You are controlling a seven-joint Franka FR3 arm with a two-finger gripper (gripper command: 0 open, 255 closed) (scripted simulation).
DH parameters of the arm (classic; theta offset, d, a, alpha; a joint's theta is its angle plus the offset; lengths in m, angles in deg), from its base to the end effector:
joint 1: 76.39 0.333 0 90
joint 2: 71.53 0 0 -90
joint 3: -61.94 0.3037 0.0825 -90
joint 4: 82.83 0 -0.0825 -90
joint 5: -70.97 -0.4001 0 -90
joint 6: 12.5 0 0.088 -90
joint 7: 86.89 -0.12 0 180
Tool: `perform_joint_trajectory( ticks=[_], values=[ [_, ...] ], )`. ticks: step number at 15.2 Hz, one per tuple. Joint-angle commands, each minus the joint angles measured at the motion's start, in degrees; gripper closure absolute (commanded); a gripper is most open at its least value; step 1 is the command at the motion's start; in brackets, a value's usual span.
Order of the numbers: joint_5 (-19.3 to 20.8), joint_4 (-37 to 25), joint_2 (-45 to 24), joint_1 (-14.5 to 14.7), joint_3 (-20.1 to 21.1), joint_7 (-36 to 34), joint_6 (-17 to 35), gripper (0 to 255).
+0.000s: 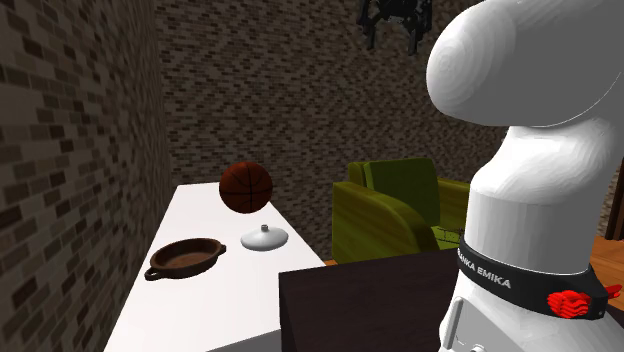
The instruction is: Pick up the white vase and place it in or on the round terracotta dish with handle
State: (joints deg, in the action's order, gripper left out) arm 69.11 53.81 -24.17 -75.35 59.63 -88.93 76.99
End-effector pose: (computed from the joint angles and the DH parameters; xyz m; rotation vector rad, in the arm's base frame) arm 0.3200 -0.0060 0.5672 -3.0787 0.0685 -0.0038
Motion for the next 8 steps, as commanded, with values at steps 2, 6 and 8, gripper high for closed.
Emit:
perform_joint_trajectory(
  ticks=[2,6,8],
  values=[
    [-0.4,0.9,-0.9,0.2,0.6,-0.7,1.8,0],
    [-2.1,3.9,-5.4,1.1,3.1,-3.4,9.3,0],
    [-2.9,4.8,-8.2,1.5,4.4,-4.6,13.1,0]
  ],
)
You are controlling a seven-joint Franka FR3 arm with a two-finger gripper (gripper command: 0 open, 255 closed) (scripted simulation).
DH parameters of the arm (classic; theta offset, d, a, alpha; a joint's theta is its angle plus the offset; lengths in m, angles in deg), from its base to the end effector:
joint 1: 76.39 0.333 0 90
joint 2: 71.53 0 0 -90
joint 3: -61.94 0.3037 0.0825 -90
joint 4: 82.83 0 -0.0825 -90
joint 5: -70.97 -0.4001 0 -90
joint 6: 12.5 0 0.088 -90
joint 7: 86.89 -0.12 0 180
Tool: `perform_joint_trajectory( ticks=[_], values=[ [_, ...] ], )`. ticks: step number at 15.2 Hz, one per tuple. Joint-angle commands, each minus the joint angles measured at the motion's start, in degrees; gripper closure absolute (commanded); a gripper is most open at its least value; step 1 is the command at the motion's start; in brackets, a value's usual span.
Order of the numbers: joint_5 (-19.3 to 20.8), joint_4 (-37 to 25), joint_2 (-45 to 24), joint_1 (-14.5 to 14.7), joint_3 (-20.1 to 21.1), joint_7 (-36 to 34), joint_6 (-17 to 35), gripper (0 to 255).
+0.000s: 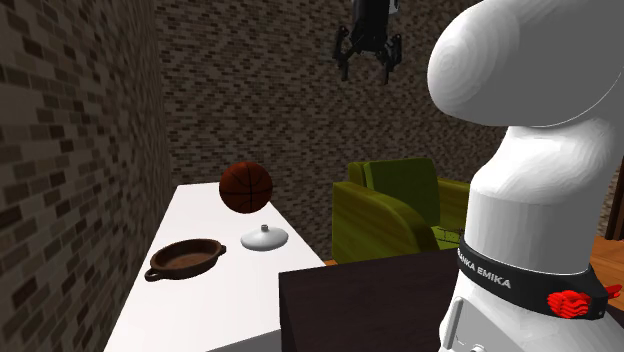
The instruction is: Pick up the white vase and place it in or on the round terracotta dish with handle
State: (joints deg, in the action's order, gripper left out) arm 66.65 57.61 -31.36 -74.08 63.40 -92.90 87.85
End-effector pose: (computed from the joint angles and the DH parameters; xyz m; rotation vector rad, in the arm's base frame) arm 0.3625 0.0323 0.5083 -3.0826 0.0903 0.0053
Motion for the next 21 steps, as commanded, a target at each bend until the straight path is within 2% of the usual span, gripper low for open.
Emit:
perform_joint_trajectory(
  ticks=[1,6,12,21],
  values=[
    [-0.7,1.4,-2.5,0.4,1.2,-1.3,4.1,0],
    [-2.0,2.0,-11.1,1.3,4.3,-4.5,13.3,0],
    [-2.2,-0.1,-23.4,2.0,7.6,-8.7,23.5,0],
    [1.8,-8.6,-43.8,3.1,10.9,-16.5,35.2,0]
  ],
)
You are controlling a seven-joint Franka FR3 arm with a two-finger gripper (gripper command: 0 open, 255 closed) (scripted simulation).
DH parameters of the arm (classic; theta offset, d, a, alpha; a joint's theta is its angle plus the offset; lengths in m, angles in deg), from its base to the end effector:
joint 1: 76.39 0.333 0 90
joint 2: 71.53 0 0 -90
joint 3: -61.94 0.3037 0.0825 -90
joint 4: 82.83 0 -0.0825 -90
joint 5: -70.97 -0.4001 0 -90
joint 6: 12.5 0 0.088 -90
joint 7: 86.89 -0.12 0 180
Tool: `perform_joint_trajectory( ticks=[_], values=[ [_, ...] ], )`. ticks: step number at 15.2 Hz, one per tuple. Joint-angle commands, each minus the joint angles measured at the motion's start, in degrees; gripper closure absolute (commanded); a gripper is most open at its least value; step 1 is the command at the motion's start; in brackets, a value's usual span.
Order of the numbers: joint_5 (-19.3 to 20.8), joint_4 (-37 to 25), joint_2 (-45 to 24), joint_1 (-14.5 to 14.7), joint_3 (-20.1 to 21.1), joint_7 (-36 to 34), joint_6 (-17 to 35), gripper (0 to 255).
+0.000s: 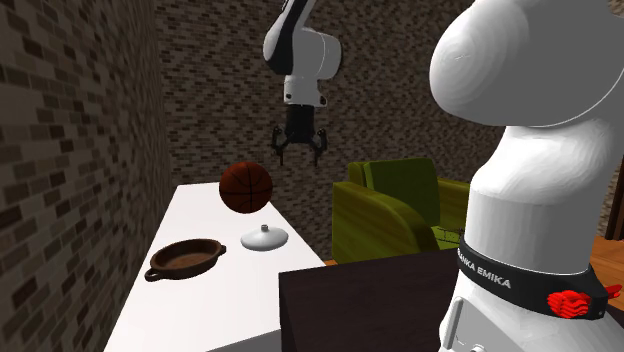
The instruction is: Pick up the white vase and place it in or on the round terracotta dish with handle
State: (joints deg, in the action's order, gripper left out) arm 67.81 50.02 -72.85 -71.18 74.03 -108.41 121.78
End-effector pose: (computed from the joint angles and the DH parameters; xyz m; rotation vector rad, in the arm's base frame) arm 0.4981 0.1567 0.2956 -3.0940 0.1737 0.0194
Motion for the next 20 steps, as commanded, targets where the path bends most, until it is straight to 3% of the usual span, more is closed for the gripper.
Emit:
perform_joint_trajectory(
  ticks=[1,8,16,20],
  values=[
    [1.3,-2.4,-4.7,0.5,0.3,-1.9,2.2,0],
    [6.3,-13.7,-20.8,3.5,-0.5,-8.1,6.4,0],
    [9.2,-31.1,-38.8,7.9,-2.8,-12.4,6.7,0],
    [9.5,-31.7,-41.3,8.2,-3.1,-12.6,8.5,0]
  ],
)
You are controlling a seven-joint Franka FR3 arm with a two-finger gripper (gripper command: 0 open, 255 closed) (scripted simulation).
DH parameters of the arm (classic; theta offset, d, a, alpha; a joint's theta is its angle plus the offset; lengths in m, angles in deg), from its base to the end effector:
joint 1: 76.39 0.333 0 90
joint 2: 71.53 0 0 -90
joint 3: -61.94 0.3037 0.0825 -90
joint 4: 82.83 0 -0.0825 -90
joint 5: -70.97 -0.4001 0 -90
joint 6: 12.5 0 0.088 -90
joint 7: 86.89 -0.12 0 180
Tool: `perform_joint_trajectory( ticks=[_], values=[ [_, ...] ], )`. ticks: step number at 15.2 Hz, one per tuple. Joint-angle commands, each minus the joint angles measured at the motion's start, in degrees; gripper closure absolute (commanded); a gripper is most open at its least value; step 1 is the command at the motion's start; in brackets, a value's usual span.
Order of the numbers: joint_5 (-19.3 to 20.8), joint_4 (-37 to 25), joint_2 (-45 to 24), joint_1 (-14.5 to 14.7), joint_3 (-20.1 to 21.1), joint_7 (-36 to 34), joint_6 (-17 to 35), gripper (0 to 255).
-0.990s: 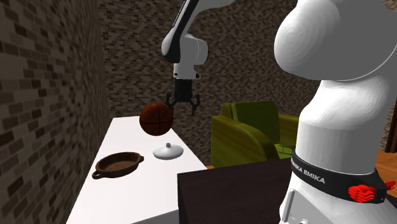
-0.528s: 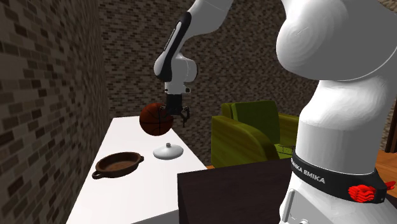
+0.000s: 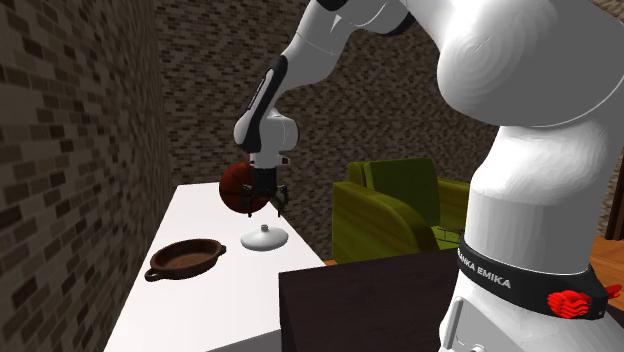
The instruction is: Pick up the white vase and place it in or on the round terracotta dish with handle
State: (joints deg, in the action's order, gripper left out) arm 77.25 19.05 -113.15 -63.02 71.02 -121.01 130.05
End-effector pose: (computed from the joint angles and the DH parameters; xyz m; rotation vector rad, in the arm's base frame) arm 0.6071 0.2471 0.1165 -3.1001 0.2415 0.0354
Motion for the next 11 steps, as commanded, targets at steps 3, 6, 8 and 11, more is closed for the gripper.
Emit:
perform_joint_trajectory(
  ticks=[3,6,8,11],
  values=[
    [0.3,-1.4,-2.9,0.3,-0.4,-0.1,1.5,0],
    [0.4,-1.5,-3.3,0.4,-0.5,-0.1,1.8,0],
    [0.4,-1.5,-3.3,0.4,-0.5,-0.1,1.8,0],
    [0.4,-1.5,-3.3,0.4,-0.5,-0.1,1.8,0]
  ],
)
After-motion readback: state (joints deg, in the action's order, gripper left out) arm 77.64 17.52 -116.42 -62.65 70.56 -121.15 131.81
